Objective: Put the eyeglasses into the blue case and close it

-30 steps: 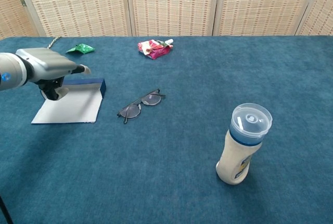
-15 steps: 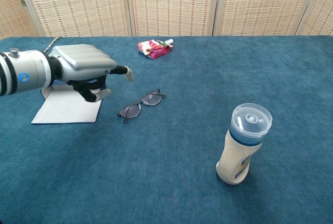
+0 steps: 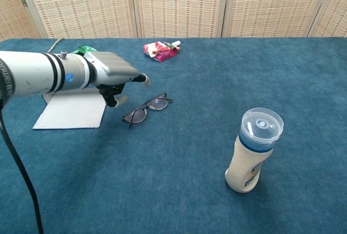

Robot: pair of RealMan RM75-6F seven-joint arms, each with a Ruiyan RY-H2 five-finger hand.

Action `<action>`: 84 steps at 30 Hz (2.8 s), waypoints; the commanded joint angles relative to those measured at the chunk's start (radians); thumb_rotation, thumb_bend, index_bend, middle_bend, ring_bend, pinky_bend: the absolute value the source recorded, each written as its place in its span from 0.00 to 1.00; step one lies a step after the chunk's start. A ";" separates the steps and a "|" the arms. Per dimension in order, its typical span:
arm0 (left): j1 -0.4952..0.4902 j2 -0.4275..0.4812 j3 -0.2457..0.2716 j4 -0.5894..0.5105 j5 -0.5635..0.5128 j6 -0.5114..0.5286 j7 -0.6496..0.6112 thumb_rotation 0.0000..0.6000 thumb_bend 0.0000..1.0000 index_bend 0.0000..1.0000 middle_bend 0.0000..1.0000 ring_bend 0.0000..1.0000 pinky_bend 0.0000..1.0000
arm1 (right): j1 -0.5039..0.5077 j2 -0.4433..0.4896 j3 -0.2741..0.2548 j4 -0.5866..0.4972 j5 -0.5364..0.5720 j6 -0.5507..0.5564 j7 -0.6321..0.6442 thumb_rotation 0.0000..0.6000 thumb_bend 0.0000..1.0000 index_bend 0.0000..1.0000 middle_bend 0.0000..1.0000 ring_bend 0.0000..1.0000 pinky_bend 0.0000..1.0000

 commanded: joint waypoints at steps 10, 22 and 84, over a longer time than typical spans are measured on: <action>-0.045 -0.046 0.033 -0.008 -0.009 0.008 0.030 1.00 0.60 0.13 0.94 0.90 0.91 | -0.004 -0.003 -0.001 0.006 0.006 -0.002 0.003 1.00 0.35 0.33 0.62 0.59 0.35; -0.081 -0.047 0.080 0.013 -0.172 0.022 0.092 1.00 0.60 0.16 0.94 0.90 0.90 | -0.013 -0.004 0.000 0.013 0.009 0.006 0.011 1.00 0.35 0.33 0.62 0.59 0.35; 0.240 -0.073 0.121 0.467 0.916 0.126 -0.689 1.00 0.38 0.41 0.92 0.87 0.87 | -0.025 0.013 0.002 -0.024 0.002 0.018 -0.022 1.00 0.34 0.33 0.62 0.59 0.35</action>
